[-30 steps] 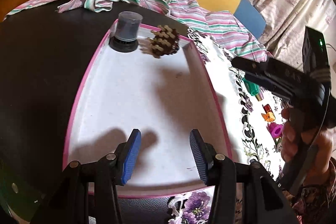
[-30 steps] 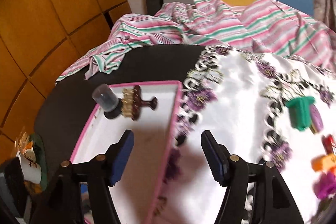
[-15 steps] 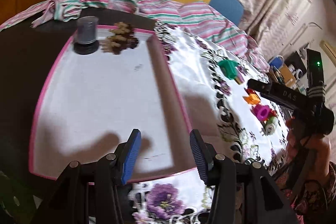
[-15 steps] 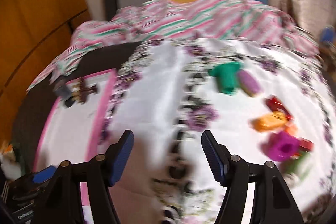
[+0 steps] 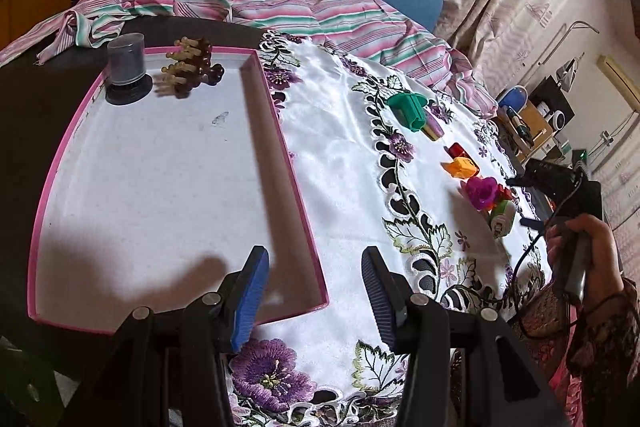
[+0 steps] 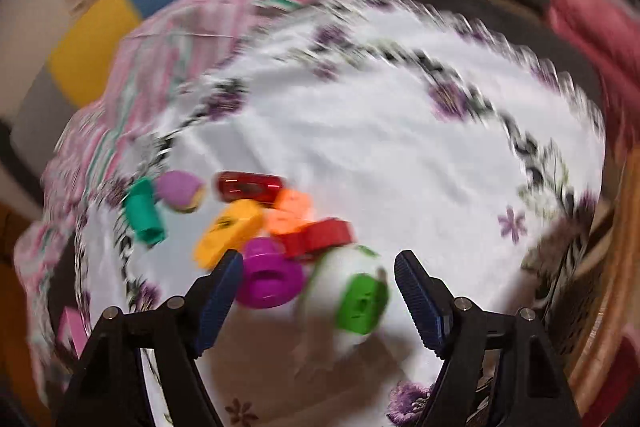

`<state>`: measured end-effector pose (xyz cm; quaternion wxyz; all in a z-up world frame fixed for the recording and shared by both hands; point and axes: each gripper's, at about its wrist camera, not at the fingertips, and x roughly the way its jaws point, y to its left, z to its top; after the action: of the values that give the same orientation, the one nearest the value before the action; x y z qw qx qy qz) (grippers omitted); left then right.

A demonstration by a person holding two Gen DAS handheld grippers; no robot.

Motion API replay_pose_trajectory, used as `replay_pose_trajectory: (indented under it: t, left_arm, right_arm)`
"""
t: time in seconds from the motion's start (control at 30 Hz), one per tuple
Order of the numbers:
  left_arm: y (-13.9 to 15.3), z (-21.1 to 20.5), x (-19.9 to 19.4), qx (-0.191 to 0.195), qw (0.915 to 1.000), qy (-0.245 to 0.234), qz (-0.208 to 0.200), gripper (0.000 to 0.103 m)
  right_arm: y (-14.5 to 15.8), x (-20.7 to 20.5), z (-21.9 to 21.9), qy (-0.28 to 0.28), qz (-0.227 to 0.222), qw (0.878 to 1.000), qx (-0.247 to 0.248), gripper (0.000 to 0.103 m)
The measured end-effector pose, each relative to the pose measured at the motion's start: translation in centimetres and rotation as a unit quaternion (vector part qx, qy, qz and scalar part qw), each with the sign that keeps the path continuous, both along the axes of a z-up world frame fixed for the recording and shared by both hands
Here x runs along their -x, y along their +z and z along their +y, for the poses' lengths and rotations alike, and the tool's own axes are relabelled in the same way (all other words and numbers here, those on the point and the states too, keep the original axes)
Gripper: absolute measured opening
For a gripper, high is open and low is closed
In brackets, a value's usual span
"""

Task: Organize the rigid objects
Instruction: 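Grasp the magenta plunger toy with the right tool while the left tool approaches the white-green device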

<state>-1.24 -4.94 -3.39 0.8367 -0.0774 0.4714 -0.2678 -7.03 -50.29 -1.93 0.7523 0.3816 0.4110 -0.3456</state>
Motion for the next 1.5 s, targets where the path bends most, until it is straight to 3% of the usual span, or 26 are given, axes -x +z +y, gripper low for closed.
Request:
replay_pose_trajectory:
  t: [0.07,0.27,0.37,0.5,0.57,0.63,0.77,0.87,0.97,1.07,1.23,1.5]
  left_arm:
    - [-0.1,0.0,0.0,0.001,1.0,0.002,0.002,0.049]
    - [-0.1,-0.1,0.1,-0.001,1.0,0.002,0.003,0.049]
    - [-0.1,-0.1,0.1,0.0,1.0,0.001,0.004,0.049]
    - [0.0,-0.2,0.2,-0.001,1.0,0.0,0.004,0.049]
    - [0.2,-0.3,0.3,-0.004,1.0,-0.001,0.001,0.049]
    - [0.3,-0.3,0.4,-0.004,1.0,-0.003,-0.002,0.049]
    - [0.0,-0.6,0.4,0.001,1.0,-0.005,0.004,0.049]
    - [0.0,-1.2,0.5,0.004,0.9999,-0.012,0.008,0.049]
    - [0.1,-2.1,0.7,0.005,0.9997,-0.024,0.007,0.049]
    - [0.6,-3.4,1.0,0.0,0.999,-0.044,-0.001,0.049]
    - [1.3,-5.8,1.8,-0.011,0.9966,-0.08,-0.015,0.049]
    - [1.3,-7.2,2.3,-0.021,0.9946,-0.101,-0.015,0.049]
  right_arm:
    - [-0.7,-0.1,-0.5,-0.005,-0.02,0.999,-0.04,0.074]
    - [-1.7,-2.0,2.1,0.029,-0.039,0.996,-0.076,0.065]
    - [-2.0,-3.8,4.7,0.065,-0.054,0.992,-0.093,0.065]
    - [-1.8,-6.6,9.0,0.149,-0.104,0.975,-0.128,0.065]
    - [-1.0,-7.3,10.4,0.181,-0.122,0.967,-0.129,0.065]
    - [0.5,-7.4,10.8,0.2,-0.134,0.966,-0.097,0.065]
    - [3.2,-6.3,9.4,0.206,-0.124,0.971,-0.002,0.065]
    - [3.6,-5.1,6.8,0.178,-0.078,0.981,0.027,0.066]
    - [2.5,-3.8,3.9,0.14,-0.028,0.99,0.01,0.067]
    - [1.2,-3.3,2.1,0.123,-0.015,0.992,-0.038,0.067]
    - [0.4,-3.6,2.5,0.149,0.004,0.988,-0.038,0.067]
    - [-1.4,-5.7,3.0,0.187,-0.007,0.982,-0.039,0.067]
